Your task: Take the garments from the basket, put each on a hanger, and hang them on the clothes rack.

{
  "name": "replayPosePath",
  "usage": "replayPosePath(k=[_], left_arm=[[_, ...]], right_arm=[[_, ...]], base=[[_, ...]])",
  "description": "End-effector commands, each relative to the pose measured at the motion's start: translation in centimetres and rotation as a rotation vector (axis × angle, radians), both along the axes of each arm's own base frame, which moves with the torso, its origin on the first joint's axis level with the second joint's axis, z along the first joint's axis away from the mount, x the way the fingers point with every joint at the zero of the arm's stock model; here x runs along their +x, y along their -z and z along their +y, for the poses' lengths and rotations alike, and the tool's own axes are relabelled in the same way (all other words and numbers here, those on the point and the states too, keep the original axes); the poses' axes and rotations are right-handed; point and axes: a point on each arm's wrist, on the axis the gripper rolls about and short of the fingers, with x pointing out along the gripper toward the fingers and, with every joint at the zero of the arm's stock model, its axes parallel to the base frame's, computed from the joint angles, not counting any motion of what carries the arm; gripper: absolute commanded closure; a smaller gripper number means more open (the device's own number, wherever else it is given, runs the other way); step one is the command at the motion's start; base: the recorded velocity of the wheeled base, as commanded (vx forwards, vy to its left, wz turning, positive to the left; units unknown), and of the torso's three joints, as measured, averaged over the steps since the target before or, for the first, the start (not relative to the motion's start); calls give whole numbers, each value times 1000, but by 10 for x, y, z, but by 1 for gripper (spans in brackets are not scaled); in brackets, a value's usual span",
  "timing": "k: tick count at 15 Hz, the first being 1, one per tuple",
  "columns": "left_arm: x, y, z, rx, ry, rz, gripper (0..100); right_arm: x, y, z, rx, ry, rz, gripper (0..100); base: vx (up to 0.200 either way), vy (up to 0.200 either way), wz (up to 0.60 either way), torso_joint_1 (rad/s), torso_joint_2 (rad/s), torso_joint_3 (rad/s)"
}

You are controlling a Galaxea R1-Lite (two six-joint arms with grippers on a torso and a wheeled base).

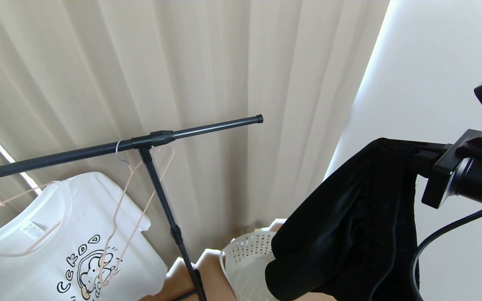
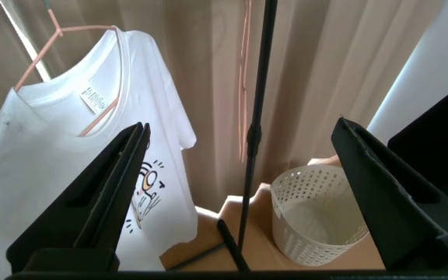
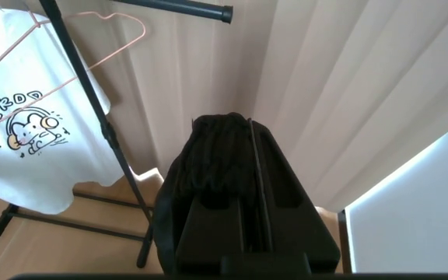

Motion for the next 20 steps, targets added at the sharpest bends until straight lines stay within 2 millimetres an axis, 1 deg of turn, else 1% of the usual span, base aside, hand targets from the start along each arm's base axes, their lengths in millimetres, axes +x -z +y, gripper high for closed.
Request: replayPosePath(k=[1,2,8,10,18,20], left_arm=[[0,0,0,0,0,0,0],[0,0,0,0,0,0,0],[0,0,0,-2,0,0,0],[0,0,0,-2,-2,0,0],[0,0,0,-3,-2,0,0],[0,0,0,-5,-3,0,0]], right_arm=[[1,1,0,-6,-2,1,100],[1,2,0,-4,-2,-1,100],[1,3,0,-1,0,-15,100],[1,5,0,-10,-2,-14,100],[1,6,0,-15,-3,-13,100],[1,6,0,-15,-3,-13,100]], base=[[0,0,0,110,-188,-95],[0,0,0,0,0,0],[0,0,600,4,-1,3],[0,0,0,0,0,0],[-200,0,0,-2,3,2],[-200,200,0,10,2,2]])
